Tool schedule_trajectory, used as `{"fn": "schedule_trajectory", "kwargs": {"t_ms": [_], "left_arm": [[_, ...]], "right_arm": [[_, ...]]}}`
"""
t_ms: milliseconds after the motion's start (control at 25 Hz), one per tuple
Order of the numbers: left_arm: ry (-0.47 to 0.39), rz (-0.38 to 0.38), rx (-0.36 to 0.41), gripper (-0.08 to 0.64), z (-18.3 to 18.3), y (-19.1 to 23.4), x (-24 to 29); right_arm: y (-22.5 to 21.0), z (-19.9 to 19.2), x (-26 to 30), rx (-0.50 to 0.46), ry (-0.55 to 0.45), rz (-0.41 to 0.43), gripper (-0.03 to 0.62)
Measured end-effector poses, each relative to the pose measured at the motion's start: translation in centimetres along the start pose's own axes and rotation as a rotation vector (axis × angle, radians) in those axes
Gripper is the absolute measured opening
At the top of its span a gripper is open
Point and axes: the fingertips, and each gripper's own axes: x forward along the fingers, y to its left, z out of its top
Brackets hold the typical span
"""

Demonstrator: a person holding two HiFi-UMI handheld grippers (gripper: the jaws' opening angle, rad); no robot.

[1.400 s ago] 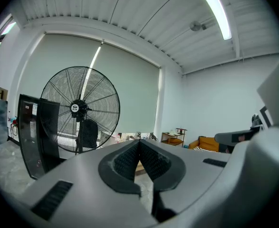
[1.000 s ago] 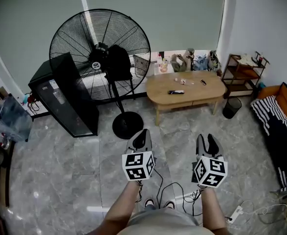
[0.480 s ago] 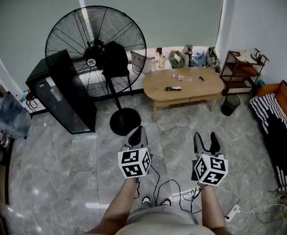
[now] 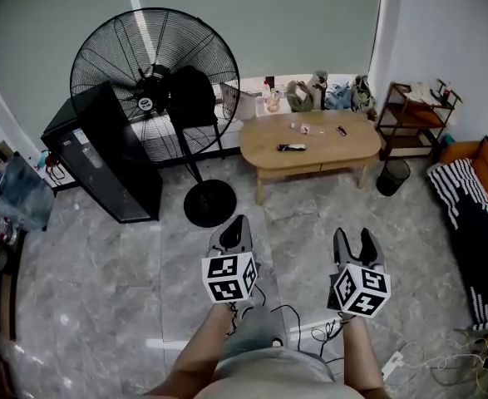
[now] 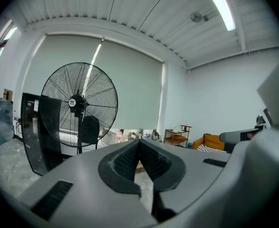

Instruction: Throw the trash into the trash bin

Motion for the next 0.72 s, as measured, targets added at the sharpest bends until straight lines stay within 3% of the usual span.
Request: {"fn": "schedule_trajectory", "kwargs": {"t_ms": [360, 720], "left_arm": [[-0.013, -0.057, 0.01, 0.011, 1.2, -1.8, 9.2], [0.004, -0.131, 0.054, 0.011, 4.7, -1.1, 24.5]], "right_arm": [[-3.7, 0.5, 6.4, 0.013, 0.005, -0.027, 0.276], [-6.0, 4.6, 19.7, 0.015, 0.011, -0.059, 0.276]]}}
